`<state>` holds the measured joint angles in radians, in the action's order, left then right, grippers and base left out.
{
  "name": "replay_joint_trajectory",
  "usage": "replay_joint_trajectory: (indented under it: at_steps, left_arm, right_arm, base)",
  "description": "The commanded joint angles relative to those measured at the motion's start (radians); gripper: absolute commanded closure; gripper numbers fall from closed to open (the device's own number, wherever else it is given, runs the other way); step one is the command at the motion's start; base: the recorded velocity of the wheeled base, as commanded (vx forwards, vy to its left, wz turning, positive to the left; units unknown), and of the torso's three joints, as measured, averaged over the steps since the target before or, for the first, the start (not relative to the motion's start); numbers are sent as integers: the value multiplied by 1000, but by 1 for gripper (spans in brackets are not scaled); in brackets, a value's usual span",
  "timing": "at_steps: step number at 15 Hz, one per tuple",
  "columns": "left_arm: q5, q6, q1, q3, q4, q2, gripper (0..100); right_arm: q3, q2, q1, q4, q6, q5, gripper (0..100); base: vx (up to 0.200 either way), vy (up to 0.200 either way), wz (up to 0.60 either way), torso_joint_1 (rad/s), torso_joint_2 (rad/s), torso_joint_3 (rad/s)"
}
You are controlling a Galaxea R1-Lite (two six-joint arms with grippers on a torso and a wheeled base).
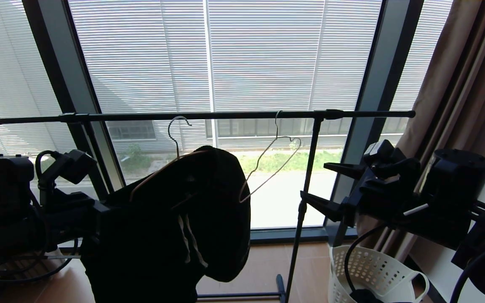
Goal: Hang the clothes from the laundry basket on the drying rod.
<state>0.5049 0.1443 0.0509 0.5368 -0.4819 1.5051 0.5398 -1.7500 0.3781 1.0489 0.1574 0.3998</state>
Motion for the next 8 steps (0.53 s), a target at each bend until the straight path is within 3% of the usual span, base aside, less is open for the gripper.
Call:
replay_joint_trajectory:
  at_steps: [1, 5, 8]
  left_arm:
    - [0, 0, 1, -1, 0, 10, 100]
    - [1, -6, 1, 2, 0, 29, 100]
    - [1, -3, 3, -3, 2, 55, 100]
  right_arm:
    - [0, -2, -1, 0, 1, 1, 0]
    - [-3, -5, -4, 2, -1, 2, 0]
    - [-9, -13, -4, 43, -1, 2, 0]
  base:
    - [0, 0, 0, 149, -378, -207]
    - [0, 0, 0, 159, -360, -205]
    - [200, 0, 0, 27, -71, -32]
